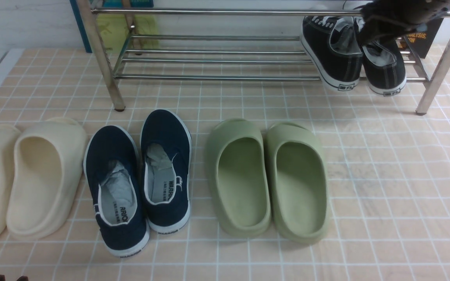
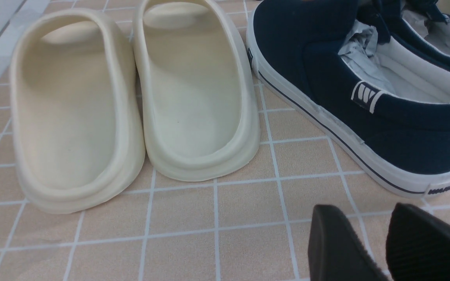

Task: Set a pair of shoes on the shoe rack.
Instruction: Use the right arm to put a shoe into the shoe rack

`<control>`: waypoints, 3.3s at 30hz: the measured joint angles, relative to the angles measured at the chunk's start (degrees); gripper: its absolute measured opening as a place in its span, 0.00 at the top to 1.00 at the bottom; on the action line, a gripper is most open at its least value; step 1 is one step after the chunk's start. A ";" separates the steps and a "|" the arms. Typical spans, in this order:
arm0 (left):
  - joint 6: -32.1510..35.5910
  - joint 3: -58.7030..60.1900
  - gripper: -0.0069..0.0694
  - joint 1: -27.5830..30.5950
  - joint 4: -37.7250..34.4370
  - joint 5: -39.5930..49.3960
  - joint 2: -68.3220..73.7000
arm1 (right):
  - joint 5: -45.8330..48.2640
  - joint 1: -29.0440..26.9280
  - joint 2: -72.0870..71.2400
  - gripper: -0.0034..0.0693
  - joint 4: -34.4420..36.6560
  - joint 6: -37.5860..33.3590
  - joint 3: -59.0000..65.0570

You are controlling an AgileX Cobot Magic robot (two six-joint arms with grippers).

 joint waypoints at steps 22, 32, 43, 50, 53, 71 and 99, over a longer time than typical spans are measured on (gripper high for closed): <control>0.00 0.00 0.60 0.00 0.00 0.00 0.00 | -11.62 6.85 8.95 0.97 -6.44 -7.11 0.14; 0.00 0.00 0.59 0.00 0.00 0.00 0.00 | -11.72 7.06 7.44 0.67 -7.57 0.14 0.19; 0.00 0.00 0.59 0.00 0.00 0.00 0.00 | -10.36 6.87 2.12 0.31 -13.42 7.60 -0.04; 0.00 0.00 0.59 0.00 0.00 0.00 0.00 | -11.35 6.87 6.45 0.47 -17.34 11.19 -0.04; 0.00 0.00 0.59 0.00 0.00 0.00 0.00 | -11.70 6.87 8.18 0.62 -17.33 13.20 -0.04; 0.00 0.00 0.59 0.00 0.00 0.00 0.00 | -9.97 7.93 4.86 0.73 -17.71 12.86 0.55; 0.00 0.00 0.59 0.00 0.00 0.00 0.00 | -1.50 -9.11 -6.62 0.98 -16.07 11.35 22.84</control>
